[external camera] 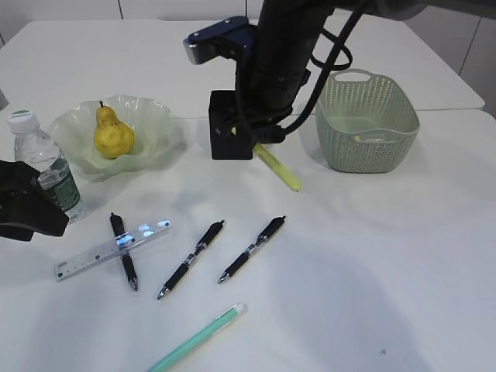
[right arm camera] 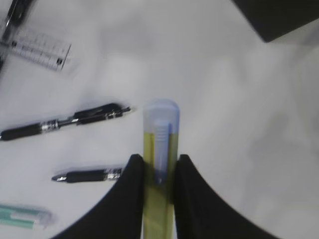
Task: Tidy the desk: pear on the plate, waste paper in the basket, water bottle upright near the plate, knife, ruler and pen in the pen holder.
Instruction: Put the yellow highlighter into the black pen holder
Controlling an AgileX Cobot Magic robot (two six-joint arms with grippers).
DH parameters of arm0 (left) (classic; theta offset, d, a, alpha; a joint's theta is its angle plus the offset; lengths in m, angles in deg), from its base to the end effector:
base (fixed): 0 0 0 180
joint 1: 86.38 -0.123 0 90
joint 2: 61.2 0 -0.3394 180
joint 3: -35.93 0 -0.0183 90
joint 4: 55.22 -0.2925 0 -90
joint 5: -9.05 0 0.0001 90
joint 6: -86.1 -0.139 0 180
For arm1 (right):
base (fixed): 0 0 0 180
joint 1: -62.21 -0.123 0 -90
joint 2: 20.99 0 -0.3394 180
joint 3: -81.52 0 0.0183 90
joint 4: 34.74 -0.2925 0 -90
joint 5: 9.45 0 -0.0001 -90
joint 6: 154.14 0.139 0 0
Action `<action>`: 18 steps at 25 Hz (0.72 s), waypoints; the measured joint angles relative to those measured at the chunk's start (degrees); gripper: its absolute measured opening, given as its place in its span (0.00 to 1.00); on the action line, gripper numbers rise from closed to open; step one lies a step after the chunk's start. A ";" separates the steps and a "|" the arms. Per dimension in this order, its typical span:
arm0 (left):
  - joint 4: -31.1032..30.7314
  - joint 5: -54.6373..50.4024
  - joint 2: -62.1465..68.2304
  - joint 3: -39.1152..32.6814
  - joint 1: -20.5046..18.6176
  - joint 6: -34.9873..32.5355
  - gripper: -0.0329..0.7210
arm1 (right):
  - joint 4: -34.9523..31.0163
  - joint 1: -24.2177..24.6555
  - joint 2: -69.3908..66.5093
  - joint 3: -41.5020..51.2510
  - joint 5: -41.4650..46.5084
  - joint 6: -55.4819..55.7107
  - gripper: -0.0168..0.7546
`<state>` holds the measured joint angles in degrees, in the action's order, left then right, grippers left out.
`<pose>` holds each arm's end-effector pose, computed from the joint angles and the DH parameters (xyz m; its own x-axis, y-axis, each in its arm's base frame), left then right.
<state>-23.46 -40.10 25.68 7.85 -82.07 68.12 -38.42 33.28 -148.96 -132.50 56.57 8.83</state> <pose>0.2940 -0.0777 0.2356 -0.9463 0.0061 -0.3233 0.1414 0.9069 -0.3968 0.4769 0.2729 0.2583 -0.6580 -0.6691 -0.3454 -0.7024 0.7107 -0.0388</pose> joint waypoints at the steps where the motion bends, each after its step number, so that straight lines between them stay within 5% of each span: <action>1: 0.00 0.00 0.00 0.00 0.00 0.00 0.52 | 0.00 0.32 0.00 -0.16 -0.67 0.00 0.19; 18: 0.47 0.41 0.00 0.00 0.00 -0.10 0.50 | -0.09 2.69 0.23 -0.53 -23.11 0.09 0.19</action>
<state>-22.99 -39.70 25.68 7.85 -82.07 68.03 -38.52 35.97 -148.73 -133.03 33.45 8.92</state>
